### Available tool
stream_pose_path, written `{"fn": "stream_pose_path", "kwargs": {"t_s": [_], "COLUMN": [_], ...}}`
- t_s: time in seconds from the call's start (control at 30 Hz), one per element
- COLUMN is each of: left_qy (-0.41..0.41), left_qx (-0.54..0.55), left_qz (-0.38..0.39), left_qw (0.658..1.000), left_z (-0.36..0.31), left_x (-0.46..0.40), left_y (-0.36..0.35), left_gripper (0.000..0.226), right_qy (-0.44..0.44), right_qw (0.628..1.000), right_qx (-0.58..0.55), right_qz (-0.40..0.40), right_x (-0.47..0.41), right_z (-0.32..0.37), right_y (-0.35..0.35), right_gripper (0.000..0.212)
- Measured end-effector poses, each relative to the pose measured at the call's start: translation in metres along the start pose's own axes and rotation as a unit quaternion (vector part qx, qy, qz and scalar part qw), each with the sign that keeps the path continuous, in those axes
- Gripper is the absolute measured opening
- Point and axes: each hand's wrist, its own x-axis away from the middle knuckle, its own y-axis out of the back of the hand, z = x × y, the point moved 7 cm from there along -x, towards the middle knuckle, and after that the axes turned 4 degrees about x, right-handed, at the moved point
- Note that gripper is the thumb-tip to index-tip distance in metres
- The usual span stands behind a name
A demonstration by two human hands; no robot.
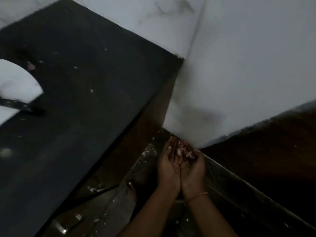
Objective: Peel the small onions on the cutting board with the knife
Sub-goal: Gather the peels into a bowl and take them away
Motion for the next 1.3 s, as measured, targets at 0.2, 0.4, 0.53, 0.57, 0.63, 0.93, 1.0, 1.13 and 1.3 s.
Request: {"fn": "stream_pose_path", "kwargs": {"t_s": [0.2,0.4,0.53,0.57,0.63,0.93,1.0,1.13,1.3], "left_qy": [-0.007,-0.030,-0.017,0.005,0.029,-0.044,-0.035,0.010,0.073], "left_qx": [-0.207,-0.288,-0.238,-0.231,-0.229,-0.312,-0.339,-0.404,-0.419], "left_qz": [-0.058,-0.099,-0.082,-0.118,-0.125,-0.166,-0.161,-0.154,-0.103], "left_qw": [0.977,0.952,0.968,0.966,0.965,0.934,0.926,0.902,0.899], "left_z": [0.079,0.102,0.109,0.111,0.112,0.103,0.109,0.103,0.117], "left_x": [-0.046,-0.077,-0.093,-0.100,-0.114,-0.167,-0.180,-0.130,-0.136], "left_y": [0.110,0.162,0.168,0.172,0.174,0.212,0.217,0.171,0.179], "left_gripper": [0.029,0.039,0.029,0.033,0.040,0.016,0.023,0.069,0.051], "right_qy": [-0.036,-0.055,-0.070,-0.077,-0.048,0.084,0.082,0.092,0.097], "right_qw": [0.994,0.992,0.987,0.983,0.967,0.832,0.859,0.874,0.836], "right_qx": [0.004,0.050,0.083,0.106,0.179,0.491,0.451,0.435,0.494], "right_qz": [-0.100,-0.099,-0.116,-0.131,-0.177,-0.245,-0.227,-0.198,-0.219], "right_x": [-0.053,-0.090,-0.101,-0.103,-0.107,-0.128,-0.128,-0.118,-0.112], "right_z": [-0.039,-0.070,-0.069,-0.067,-0.058,-0.018,-0.018,-0.014,-0.011], "right_y": [0.144,0.202,0.209,0.212,0.220,0.242,0.233,0.221,0.220], "right_gripper": [0.047,0.051,0.054,0.052,0.044,0.036,0.038,0.039,0.032]}}
